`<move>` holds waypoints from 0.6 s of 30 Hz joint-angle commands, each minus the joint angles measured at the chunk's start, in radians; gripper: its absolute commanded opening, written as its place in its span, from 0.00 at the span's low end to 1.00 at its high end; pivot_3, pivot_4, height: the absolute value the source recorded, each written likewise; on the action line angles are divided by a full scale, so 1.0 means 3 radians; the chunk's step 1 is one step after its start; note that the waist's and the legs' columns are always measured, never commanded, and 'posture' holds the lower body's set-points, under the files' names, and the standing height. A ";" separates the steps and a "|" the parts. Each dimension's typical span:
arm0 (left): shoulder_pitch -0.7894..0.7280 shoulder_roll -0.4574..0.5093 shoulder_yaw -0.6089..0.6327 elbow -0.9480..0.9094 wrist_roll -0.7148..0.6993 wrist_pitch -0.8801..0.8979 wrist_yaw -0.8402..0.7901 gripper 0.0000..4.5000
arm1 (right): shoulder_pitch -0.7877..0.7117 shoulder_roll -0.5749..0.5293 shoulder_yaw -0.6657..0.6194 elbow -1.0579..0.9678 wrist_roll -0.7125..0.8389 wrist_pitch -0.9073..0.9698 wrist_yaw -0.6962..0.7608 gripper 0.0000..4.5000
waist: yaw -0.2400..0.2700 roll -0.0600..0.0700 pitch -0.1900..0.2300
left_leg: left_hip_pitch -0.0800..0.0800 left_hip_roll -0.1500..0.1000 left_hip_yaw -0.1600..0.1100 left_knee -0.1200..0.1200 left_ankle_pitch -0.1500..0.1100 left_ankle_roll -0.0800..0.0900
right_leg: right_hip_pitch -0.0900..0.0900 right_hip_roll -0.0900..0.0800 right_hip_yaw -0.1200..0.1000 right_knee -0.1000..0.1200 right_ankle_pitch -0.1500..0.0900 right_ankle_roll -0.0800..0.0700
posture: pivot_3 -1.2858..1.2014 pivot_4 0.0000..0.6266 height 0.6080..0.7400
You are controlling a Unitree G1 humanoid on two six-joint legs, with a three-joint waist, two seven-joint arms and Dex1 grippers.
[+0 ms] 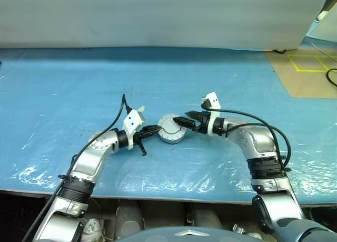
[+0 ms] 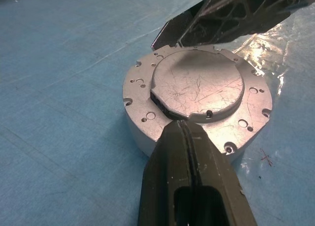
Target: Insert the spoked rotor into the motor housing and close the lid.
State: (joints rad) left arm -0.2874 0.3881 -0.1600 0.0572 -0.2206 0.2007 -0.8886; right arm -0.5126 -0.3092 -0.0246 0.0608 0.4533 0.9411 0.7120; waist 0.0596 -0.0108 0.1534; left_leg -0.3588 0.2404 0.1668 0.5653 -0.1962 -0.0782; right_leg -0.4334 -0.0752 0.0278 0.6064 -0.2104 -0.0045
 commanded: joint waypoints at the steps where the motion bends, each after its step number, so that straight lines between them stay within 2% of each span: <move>1: 0.0055 0.0018 -0.0027 0.0033 0.0024 0.0040 0.0010 0.00 | -0.0084 -0.0023 -0.0153 -0.0134 0.0290 0.0399 -0.0023 1.00 | 0.0014 0.0000 0.0000 | 0.0000 0.0000 0.0000 0.0000 0.0000 0.0000 | 0.0000 0.0000 0.0000 0.0000 0.0000 0.0000 | 0.52 0.24 1.00; 10: 0.0070 0.0009 -0.0023 0.0012 0.0017 0.0046 0.0034 0.00 | 0.0025 -0.0273 -0.0144 -0.0167 0.0504 0.0913 0.0032 1.00 | 0.0034 0.0000 0.0000 | 0.0000 0.0000 0.0000 0.0000 0.0000 -0.0001 | 0.0000 0.0000 0.0000 0.0000 0.0000 0.0000 | 0.52 0.24 1.00; 14: 0.0085 0.0010 -0.0025 0.0005 0.0016 0.0043 0.0043 0.00 | 0.0121 -0.0238 -0.0213 -0.0177 0.0667 0.1152 0.0011 1.00 | 0.0032 0.0001 -0.0001 | 0.0001 0.0000 0.0000 -0.0001 0.0000 -0.0001 | 0.0000 0.0000 0.0000 0.0000 0.0000 0.0000 | 0.52 0.24 1.00; 18: 0.0094 0.0009 -0.0022 0.0003 0.0013 0.0040 0.0051 0.00 | 0.0159 0.0006 -0.0379 -0.0200 0.0841 0.1358 -0.0145 1.00 | 0.0032 0.0001 -0.0001 | 0.0005 0.0001 0.0001 -0.0001 0.0000 0.0000 | 0.0002 0.0000 0.0001 0.0000 0.0000 0.0000 | 0.52 0.24 1.00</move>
State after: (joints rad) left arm -0.2751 0.3869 -0.1568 0.0553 -0.2246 0.1994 -0.8751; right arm -0.4649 -0.3358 -0.1057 0.0291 0.6578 1.3170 0.6906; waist 0.0692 -0.0105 0.1532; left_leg -0.3572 0.2406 0.1672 0.5651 -0.1962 -0.0783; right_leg -0.4328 -0.0752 0.0281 0.6066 -0.2105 -0.0045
